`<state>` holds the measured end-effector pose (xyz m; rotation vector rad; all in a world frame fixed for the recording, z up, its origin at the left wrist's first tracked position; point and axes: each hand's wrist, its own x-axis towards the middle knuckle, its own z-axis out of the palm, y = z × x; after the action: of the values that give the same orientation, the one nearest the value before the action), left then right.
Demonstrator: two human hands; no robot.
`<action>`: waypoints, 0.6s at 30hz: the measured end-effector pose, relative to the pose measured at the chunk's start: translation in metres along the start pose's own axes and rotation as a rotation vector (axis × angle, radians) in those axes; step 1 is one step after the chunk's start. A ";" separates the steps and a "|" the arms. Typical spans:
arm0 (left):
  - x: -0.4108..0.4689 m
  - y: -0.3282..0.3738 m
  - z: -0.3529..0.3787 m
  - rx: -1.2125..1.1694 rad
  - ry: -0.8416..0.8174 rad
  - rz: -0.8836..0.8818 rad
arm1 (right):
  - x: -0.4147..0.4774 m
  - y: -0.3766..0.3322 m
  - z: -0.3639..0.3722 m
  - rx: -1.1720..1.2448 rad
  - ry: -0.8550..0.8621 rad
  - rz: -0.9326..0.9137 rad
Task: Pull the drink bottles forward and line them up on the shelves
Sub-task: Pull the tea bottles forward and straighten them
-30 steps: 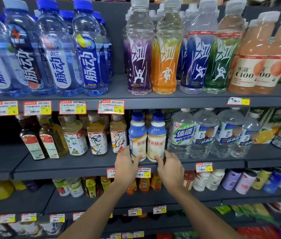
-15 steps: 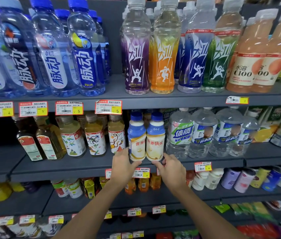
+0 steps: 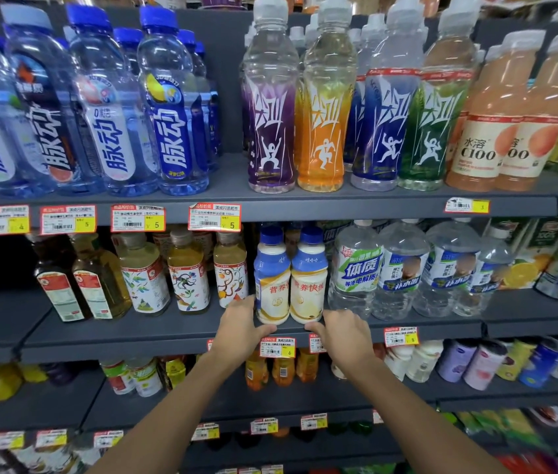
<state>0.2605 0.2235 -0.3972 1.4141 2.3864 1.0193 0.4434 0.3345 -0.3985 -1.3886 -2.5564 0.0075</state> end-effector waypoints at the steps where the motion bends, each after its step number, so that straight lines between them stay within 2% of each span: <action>1: 0.000 0.000 0.001 -0.004 0.005 -0.004 | 0.000 0.001 0.000 0.005 0.000 0.004; 18: 0.000 -0.003 -0.002 -0.024 0.007 -0.018 | 0.000 0.007 -0.006 0.084 -0.050 0.002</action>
<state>0.2582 0.2216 -0.3978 1.3804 2.3797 1.0468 0.4505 0.3381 -0.3931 -1.3768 -2.5624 0.1500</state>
